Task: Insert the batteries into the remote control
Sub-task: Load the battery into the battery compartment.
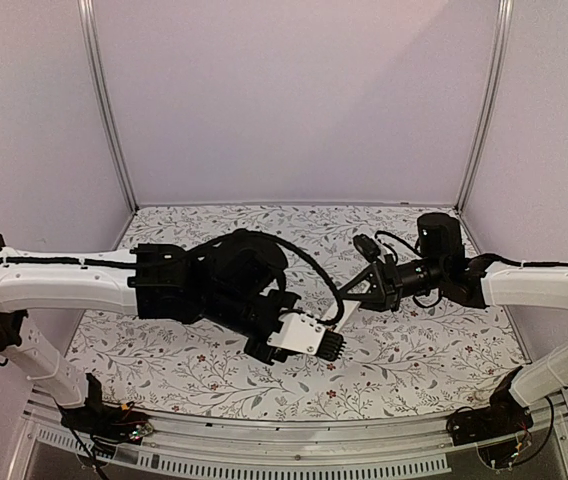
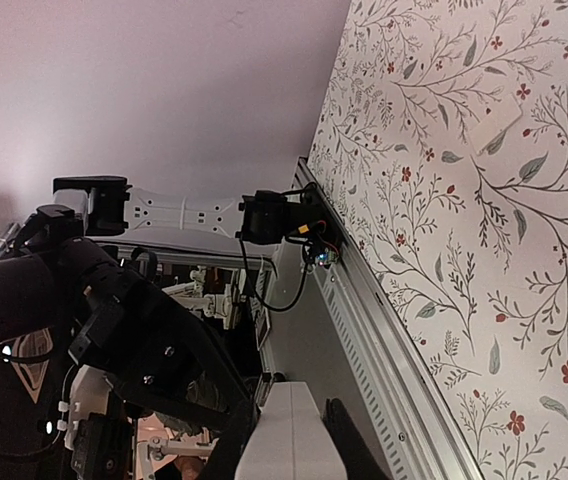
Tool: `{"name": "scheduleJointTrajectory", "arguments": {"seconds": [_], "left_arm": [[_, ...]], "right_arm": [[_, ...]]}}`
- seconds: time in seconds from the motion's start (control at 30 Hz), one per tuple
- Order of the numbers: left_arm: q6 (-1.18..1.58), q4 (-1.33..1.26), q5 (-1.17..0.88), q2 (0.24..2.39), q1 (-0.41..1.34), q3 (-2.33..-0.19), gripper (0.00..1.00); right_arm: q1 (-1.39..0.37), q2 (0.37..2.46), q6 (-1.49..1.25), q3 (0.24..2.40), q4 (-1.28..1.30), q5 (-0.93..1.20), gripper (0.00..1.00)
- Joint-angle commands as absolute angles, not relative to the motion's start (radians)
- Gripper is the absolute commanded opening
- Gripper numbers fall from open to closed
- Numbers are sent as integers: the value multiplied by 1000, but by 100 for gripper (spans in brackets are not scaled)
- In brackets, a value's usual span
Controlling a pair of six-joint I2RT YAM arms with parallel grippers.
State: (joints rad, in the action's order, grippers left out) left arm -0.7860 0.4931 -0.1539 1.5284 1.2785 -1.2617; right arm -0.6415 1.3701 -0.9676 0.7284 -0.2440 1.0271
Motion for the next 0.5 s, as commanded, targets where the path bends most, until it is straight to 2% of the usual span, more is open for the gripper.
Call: {"name": "scheduleJointTrajectory", "arguments": {"seconds": [0.0,0.47], "left_arm": [[-798,513,-142,1549,1293,-1285,12],[-789,519,-116,1596,1281,-1298,8]], "right_arm": [[-653,1365,-957,753,-245,1040,0],[-675,1342,-958,766,-247,1044,0]]}}
